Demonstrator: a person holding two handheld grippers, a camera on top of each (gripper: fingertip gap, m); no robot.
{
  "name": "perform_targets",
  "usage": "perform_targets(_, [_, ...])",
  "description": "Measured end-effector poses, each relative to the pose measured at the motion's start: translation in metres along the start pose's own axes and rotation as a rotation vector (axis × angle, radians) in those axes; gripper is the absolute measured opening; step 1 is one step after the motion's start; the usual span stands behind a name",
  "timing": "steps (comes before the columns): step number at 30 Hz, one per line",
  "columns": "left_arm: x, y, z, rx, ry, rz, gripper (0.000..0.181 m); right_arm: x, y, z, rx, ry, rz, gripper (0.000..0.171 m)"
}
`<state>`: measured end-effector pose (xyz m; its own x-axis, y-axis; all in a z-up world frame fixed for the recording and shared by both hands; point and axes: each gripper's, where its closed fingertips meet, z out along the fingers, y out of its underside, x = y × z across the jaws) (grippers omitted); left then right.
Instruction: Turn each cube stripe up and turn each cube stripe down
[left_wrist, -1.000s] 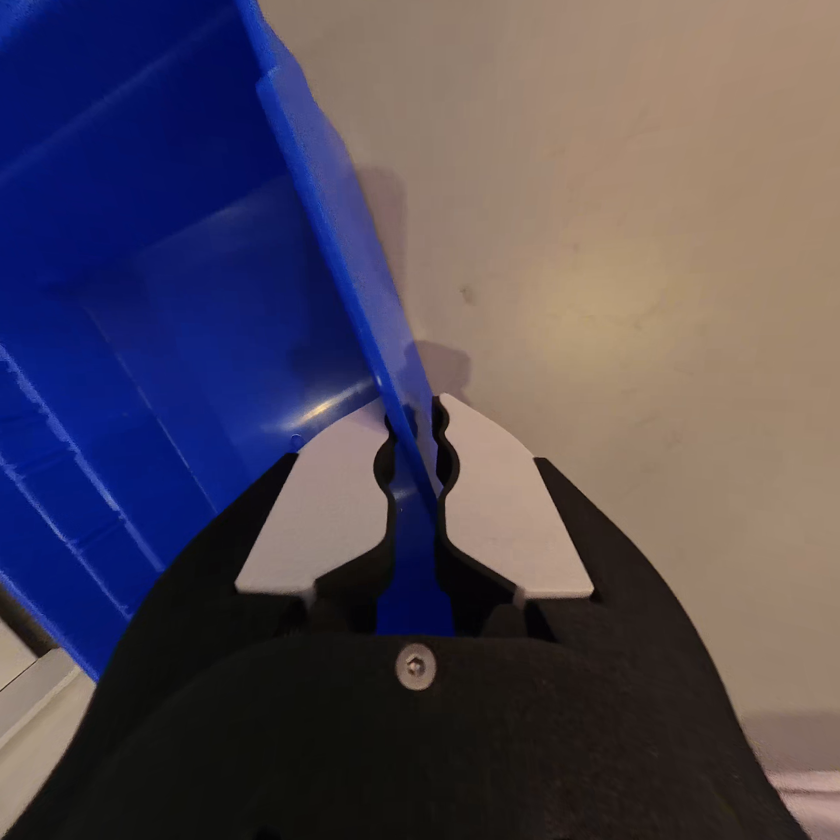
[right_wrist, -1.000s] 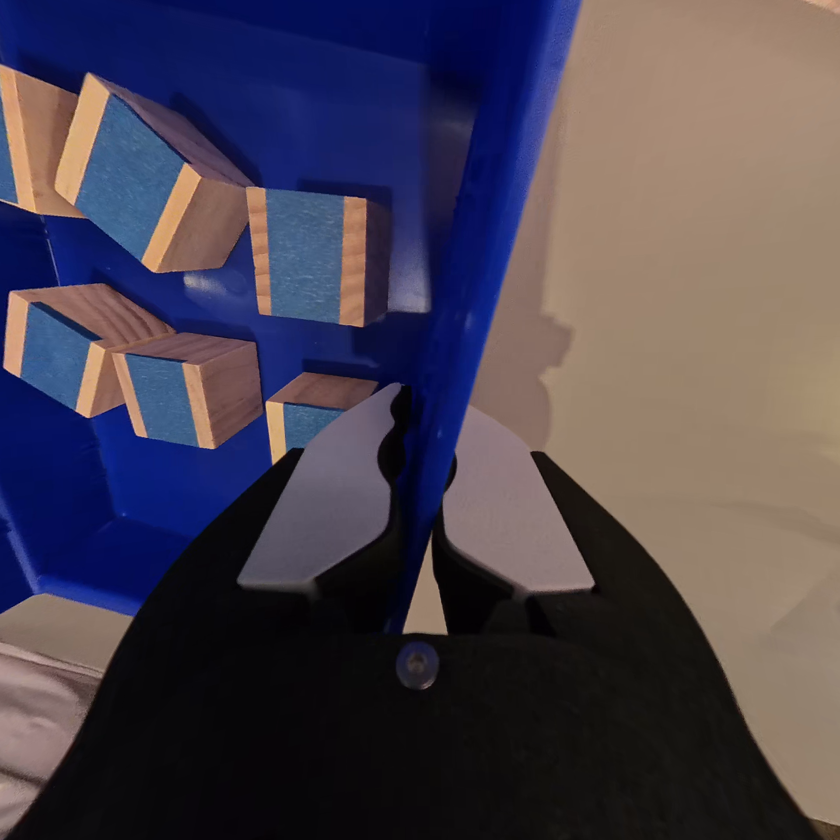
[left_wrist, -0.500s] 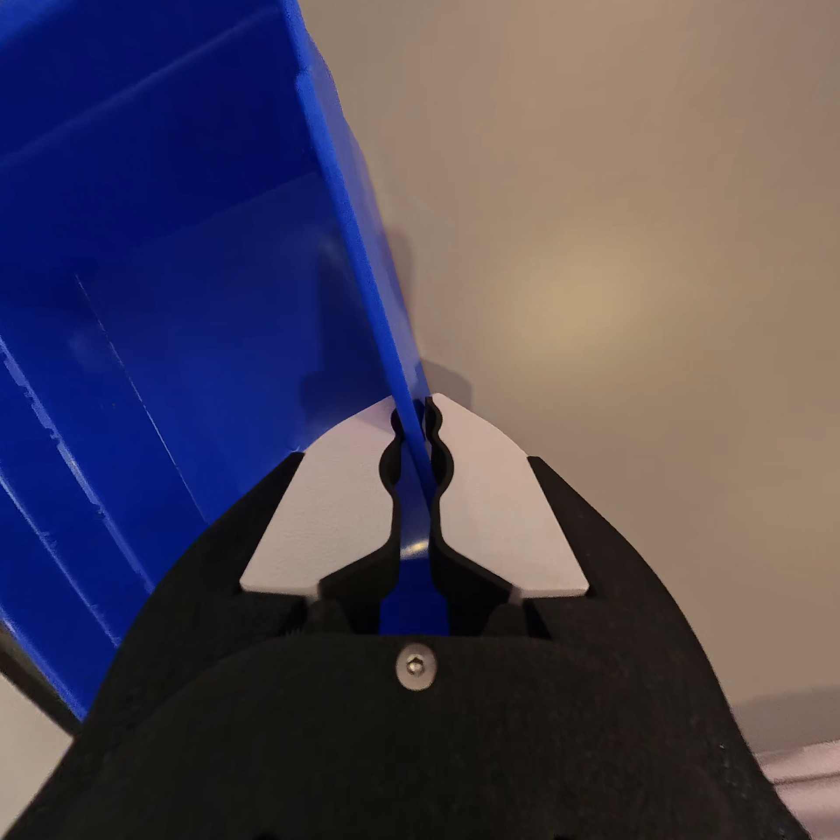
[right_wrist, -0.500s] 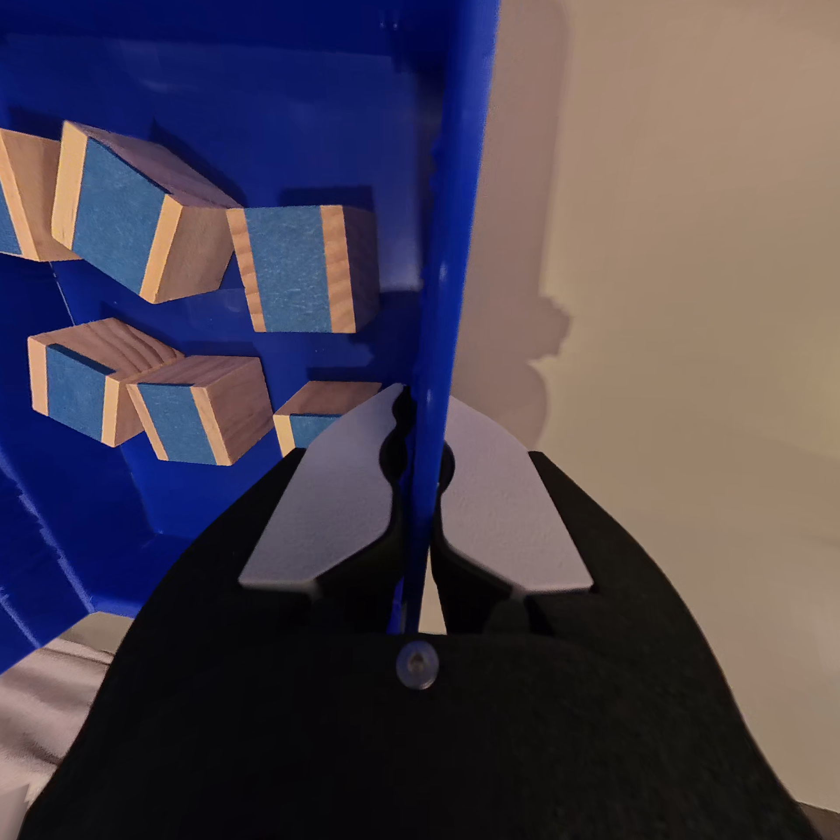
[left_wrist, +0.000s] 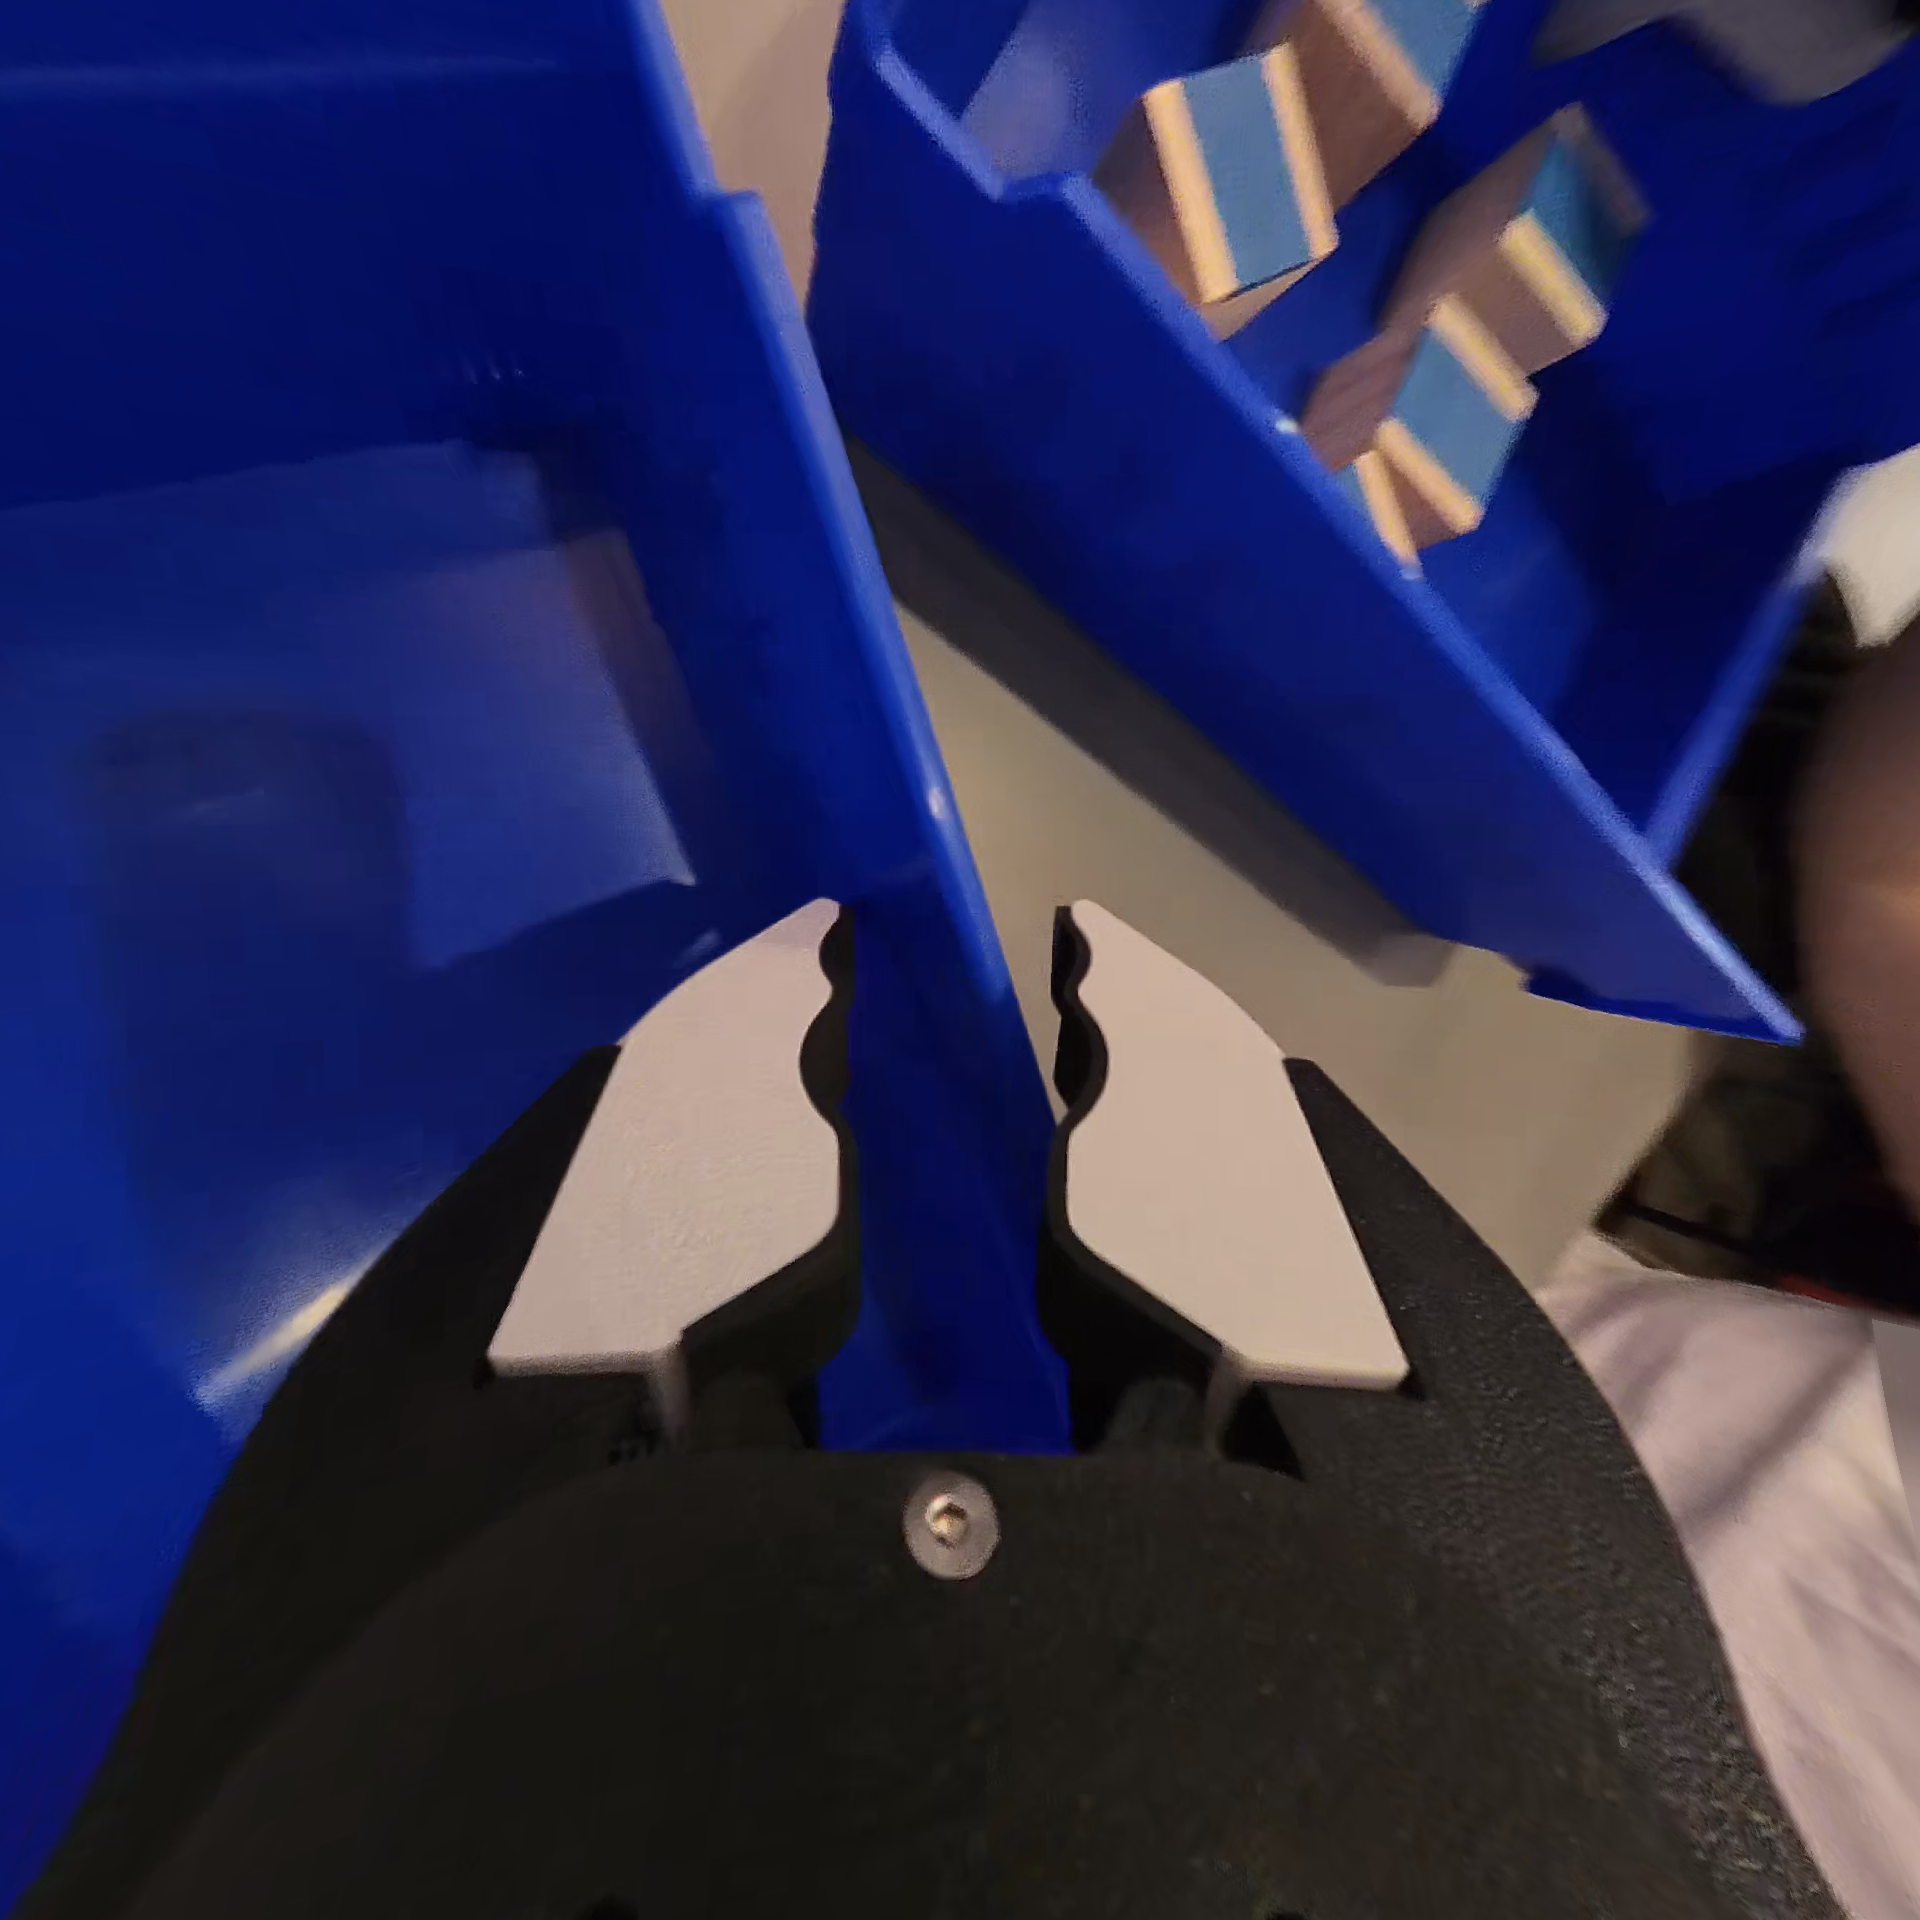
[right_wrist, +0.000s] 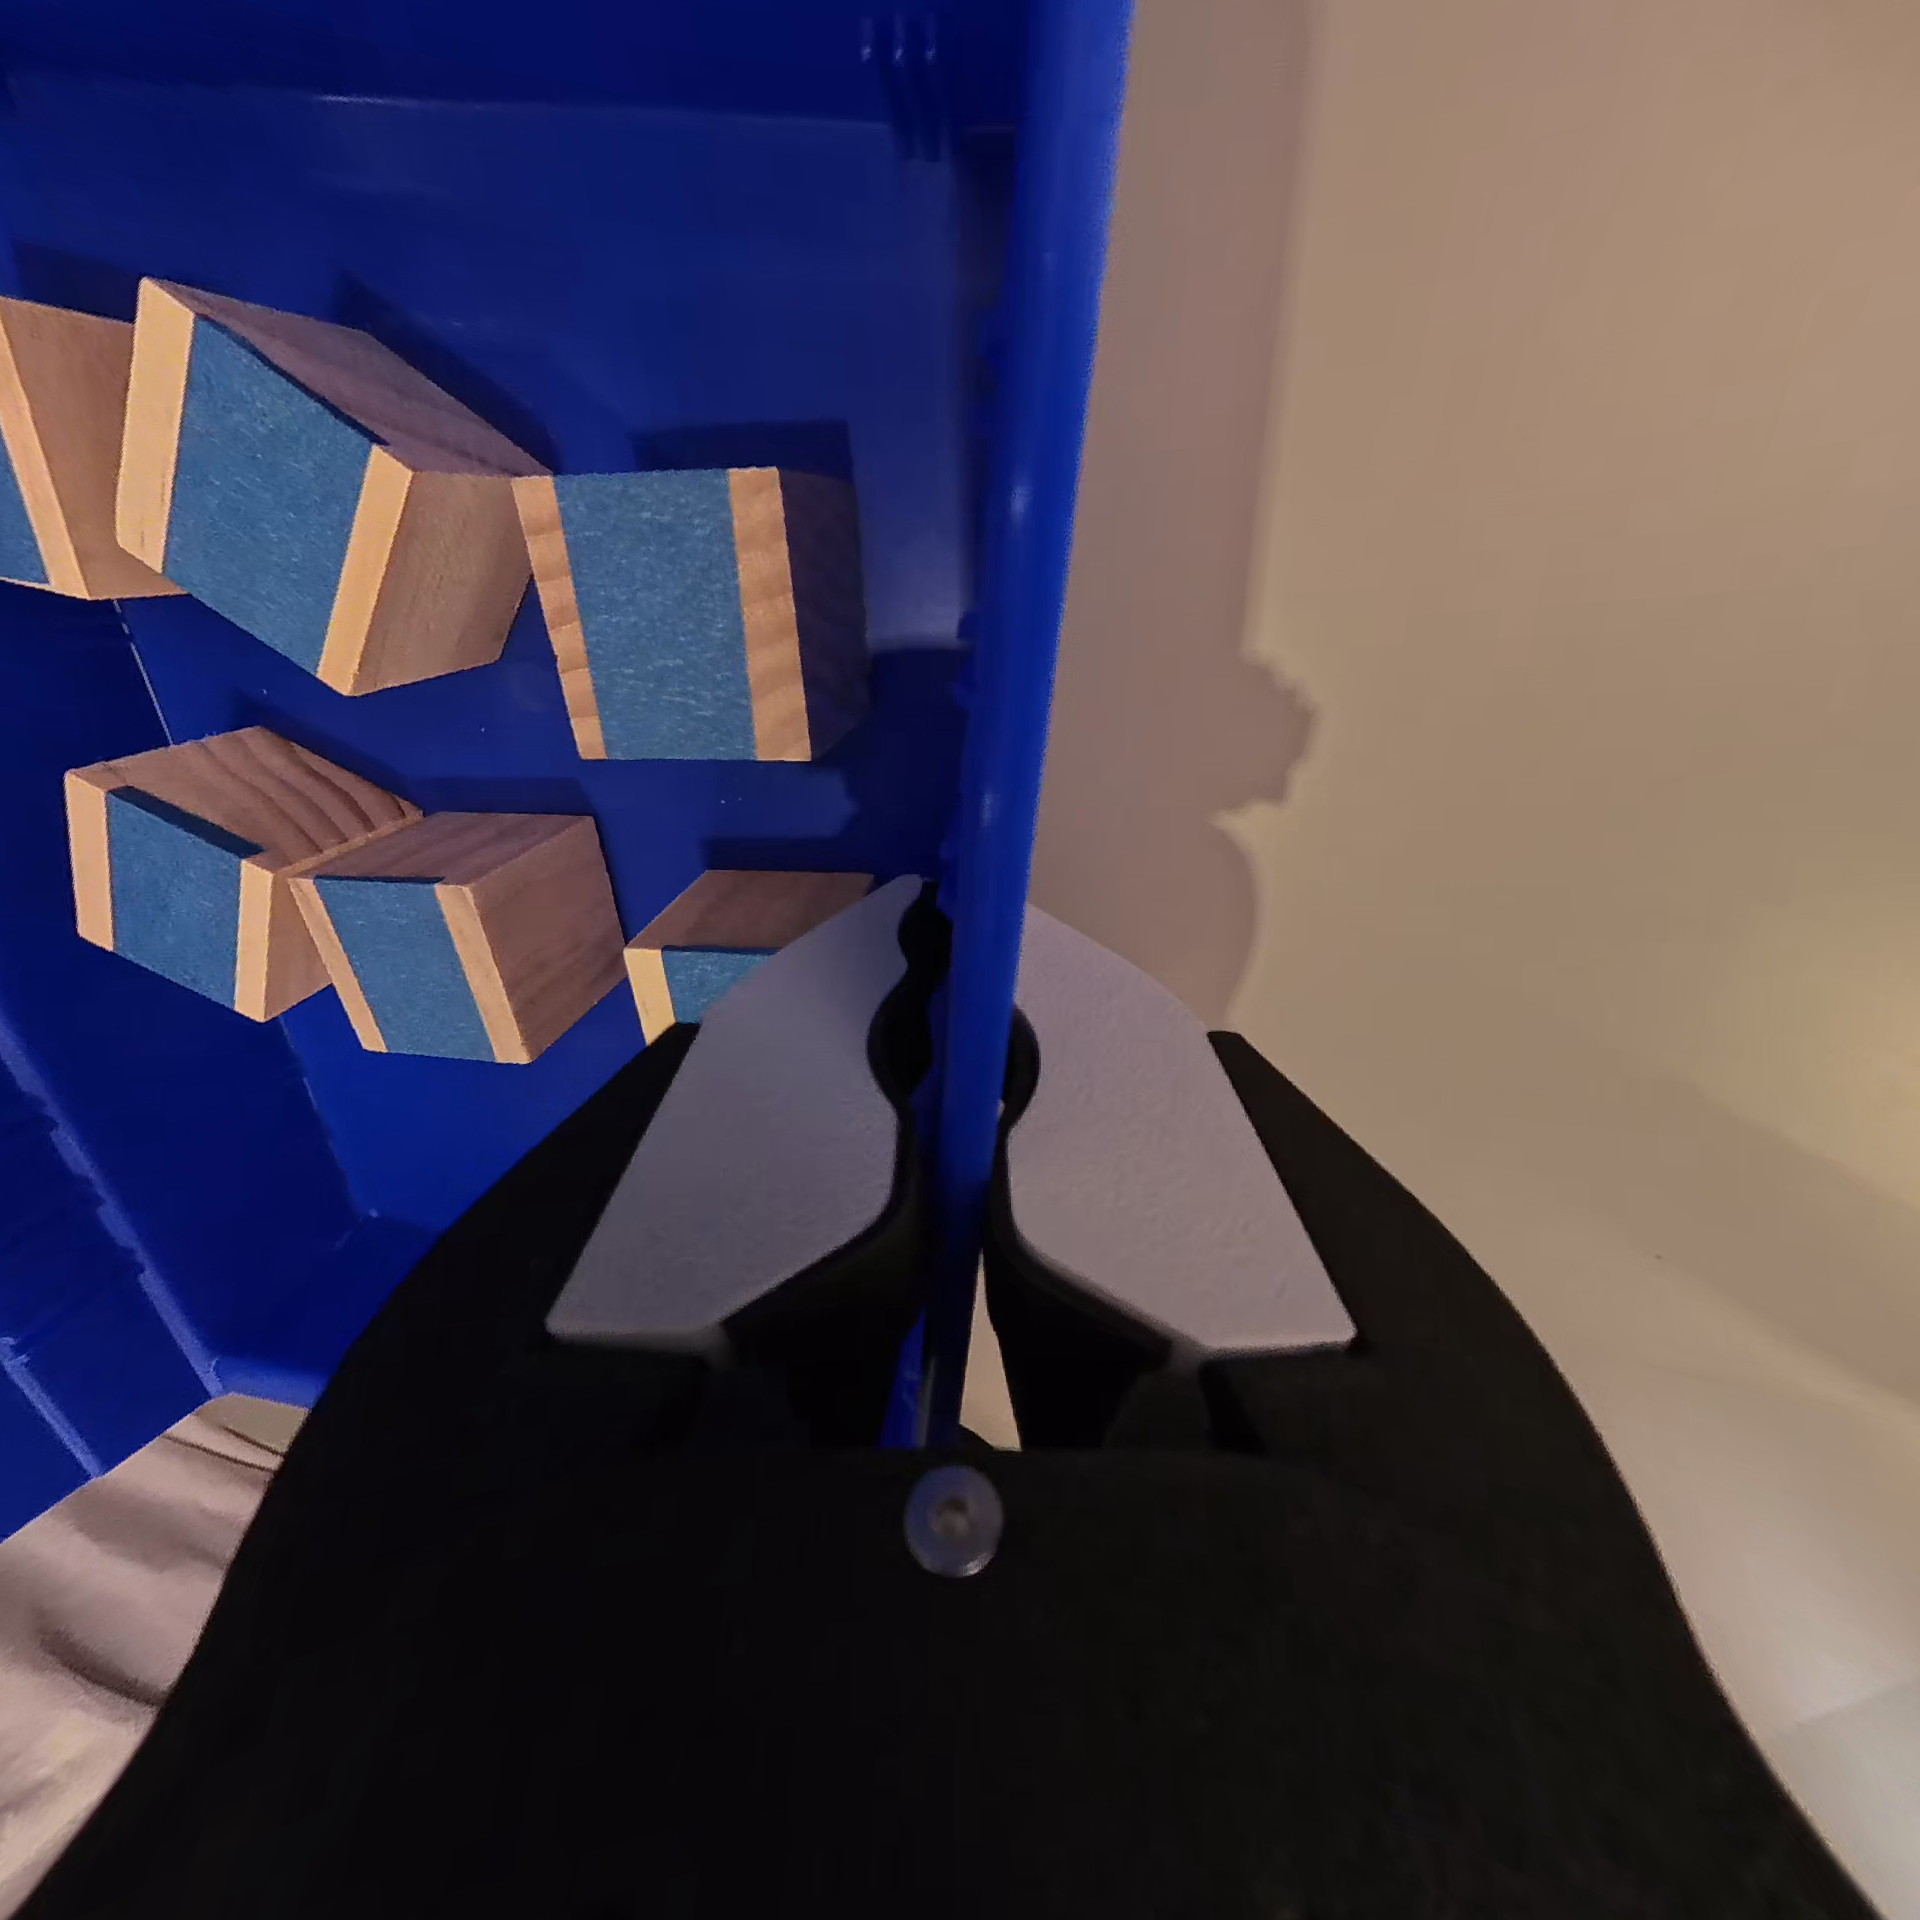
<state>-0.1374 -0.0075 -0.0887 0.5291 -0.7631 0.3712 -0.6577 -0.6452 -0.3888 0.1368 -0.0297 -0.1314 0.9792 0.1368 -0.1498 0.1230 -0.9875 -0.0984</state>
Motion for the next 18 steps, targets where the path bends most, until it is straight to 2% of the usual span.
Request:
perform_targets(4, [0.005, -0.013, -0.028, 0.116, 0.184, -0.071, 0.030, 0.000, 0.000, 0.000, -0.004, -0.001, -0.015, 0.007])
perform_targets(6, [0.003, -0.013, -0.048, 0.139, 0.216, -0.074, 0.031, 0.000, 0.000, 0.000, -0.007, 0.004, -0.022, 0.007])
perform_targets(8, [-0.017, -0.005, -0.070, 0.133, 0.109, -0.055, 0.031, 0.000, 0.000, 0.000, -0.008, -0.002, -0.026, 0.007])
perform_targets(12, [-0.112, 0.028, -0.128, 0.100, -0.410, -0.114, 0.033, 0.000, 0.000, 0.001, -0.011, 0.000, -0.038, 0.007])
perform_targets(14, [-0.155, 0.055, -0.153, 0.039, -0.593, -0.204, 0.033, 0.000, 0.000, 0.001, -0.012, 0.002, -0.042, 0.007])
perform_targets(16, [-0.172, 0.073, -0.155, 0.006, -0.560, -0.275, 0.033, 0.000, 0.000, 0.001, -0.012, -0.002, -0.042, 0.007])
perform_targets(18, [-0.170, 0.079, -0.143, 0.001, -0.399, -0.329, 0.030, 0.000, 0.000, 0.001, -0.012, -0.003, -0.046, 0.007])
